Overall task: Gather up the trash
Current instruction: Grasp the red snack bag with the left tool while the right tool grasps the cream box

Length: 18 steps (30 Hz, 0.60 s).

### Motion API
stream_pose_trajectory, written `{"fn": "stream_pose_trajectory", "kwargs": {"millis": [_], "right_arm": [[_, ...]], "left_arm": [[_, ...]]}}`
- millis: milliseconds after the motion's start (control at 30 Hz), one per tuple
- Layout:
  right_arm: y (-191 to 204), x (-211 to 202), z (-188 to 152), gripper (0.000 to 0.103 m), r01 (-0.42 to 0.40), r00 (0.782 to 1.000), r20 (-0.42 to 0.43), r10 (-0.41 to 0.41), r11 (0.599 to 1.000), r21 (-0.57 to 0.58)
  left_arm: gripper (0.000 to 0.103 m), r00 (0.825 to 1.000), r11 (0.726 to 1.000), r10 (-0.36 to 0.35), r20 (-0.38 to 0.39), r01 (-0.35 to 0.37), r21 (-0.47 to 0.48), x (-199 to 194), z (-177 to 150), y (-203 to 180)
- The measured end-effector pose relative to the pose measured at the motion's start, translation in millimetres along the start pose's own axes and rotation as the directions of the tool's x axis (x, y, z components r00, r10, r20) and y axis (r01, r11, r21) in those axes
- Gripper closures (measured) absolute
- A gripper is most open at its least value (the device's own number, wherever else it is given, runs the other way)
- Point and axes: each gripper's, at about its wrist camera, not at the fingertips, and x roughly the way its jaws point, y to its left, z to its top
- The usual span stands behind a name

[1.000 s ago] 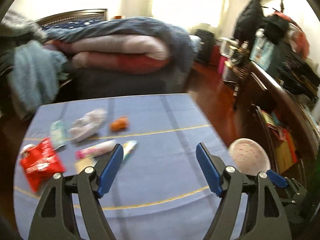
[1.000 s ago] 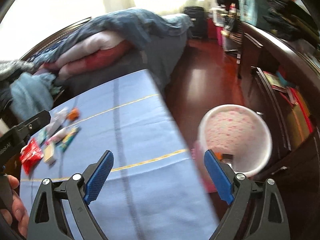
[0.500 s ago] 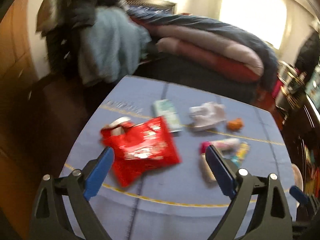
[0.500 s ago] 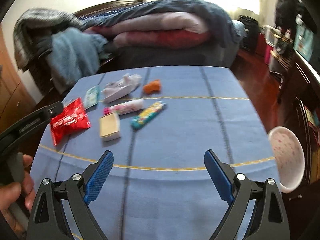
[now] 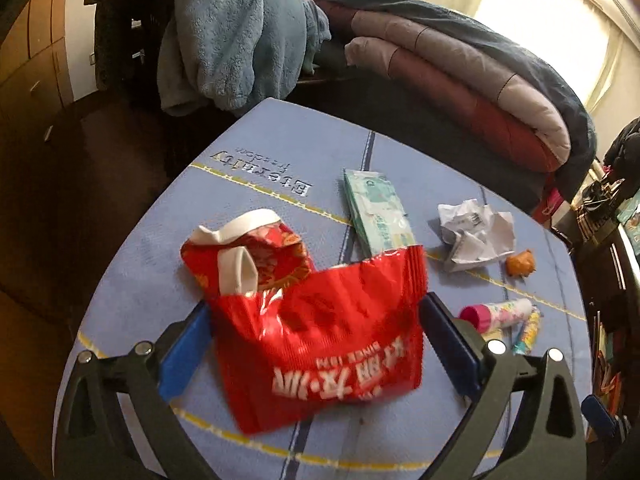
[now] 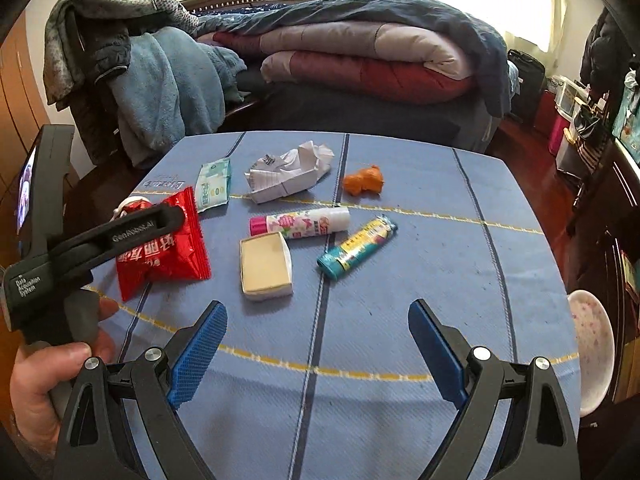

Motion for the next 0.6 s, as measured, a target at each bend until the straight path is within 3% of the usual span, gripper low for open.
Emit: {"fn": "stream_pose_trajectory", "kwargs": {"millis": [100, 233, 333, 467, 600], "right_arm": [[7, 10, 5, 0.011, 0.007, 1.0, 0.0, -0.007, 1.0, -0.013], [16, 23, 7, 0.011, 0.011, 1.0, -0.011, -0.011, 0.999, -0.031], [20, 28, 7, 0.011, 0.006, 1.0, -0.009, -0.006, 1.0, -0.03], [26, 37, 9, 0.014, -0.003, 1.0, -0.011, 0.003, 1.0, -0.031], [32, 52, 13, 0.023, -0.016, 0.999, -0.031, 0.015, 0.999, -0.034]], "left_arm": [[0.01, 1.0, 1.0, 0.016, 0.018, -0.017, 0.02, 4, 0, -1], [0.049, 1.0, 0.999, -0.011, 0.006, 0.01, 0.048, 5, -2, 0], [0.061, 0.999, 0.997, -0.048, 0.013, 0.047, 0.06, 1, -5, 4], [0.063, 0.995, 0.995, -0.086, 0.041, 0.085, 0.044, -12, -7, 14], [0.063, 0.991, 0.993, -0.119, 0.069, 0.117, 0.027, -31, -7, 26]]}}
